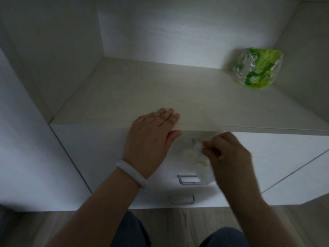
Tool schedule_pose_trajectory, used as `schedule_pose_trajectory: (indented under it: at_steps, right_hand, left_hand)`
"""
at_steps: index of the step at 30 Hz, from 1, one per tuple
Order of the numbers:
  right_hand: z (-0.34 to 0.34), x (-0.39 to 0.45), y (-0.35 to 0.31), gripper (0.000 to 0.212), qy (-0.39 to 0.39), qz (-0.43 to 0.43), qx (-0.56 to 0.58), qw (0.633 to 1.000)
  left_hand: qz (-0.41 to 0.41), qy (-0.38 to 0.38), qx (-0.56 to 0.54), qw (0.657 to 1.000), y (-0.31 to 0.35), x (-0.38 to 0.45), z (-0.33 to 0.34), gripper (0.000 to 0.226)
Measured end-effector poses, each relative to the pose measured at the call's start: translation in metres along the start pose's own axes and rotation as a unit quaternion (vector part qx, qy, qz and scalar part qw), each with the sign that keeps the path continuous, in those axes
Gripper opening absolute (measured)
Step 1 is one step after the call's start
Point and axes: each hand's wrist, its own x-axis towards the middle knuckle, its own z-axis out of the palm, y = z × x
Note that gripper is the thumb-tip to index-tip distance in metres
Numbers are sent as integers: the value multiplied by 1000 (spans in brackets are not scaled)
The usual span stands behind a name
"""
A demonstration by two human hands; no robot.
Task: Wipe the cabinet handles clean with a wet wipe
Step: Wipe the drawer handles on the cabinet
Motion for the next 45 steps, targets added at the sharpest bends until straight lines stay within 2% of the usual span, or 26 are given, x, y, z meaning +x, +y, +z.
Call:
schedule_pose_trajectory:
  at_steps: [3,8,14,18,22,26,31,34,38,45]
  right_hand:
    - [11,-3,-9,12,-2,-12,9,1000]
    - [-21,-4,20,10,6,-12,0,1000]
    - [-6,-5,-1,14,-9,37,-6,999]
    - [16,-5,-25,30,-19,79,14,997]
    - [27,-2,-28,13,45,59,-14,997]
    - [13,-6,-9,6,27,39,43,998]
    - [-17,-4,19,15,24,22,30,999]
    - [-7,1,4,11,8,27,13,1000]
    - [15,-1,-17,7,6,-9,14,1000]
    - [-29,-3,42,20,22,2,-11,1000]
  left_hand:
    - [5,-4,-1,1000,-1,0,0,46]
    - [2,-3,8,1000,0,1,0,46]
    - [1,-3,4,1000,1,0,-1,45]
    - [4,-7,2,1000,0,0,-1,44]
    - [6,-5,6,1000,-1,0,-1,44]
    - [6,-9,0,1000,-2,0,0,45]
    - [-1,-6,5,1000,0,-1,-1,44]
    - [-2,-5,-1,1000,0,-1,-1,44]
    - [1,-8,-2,1000,-1,-1,-2,45]
    - [-2,-11,3,1000,0,0,-3,45]
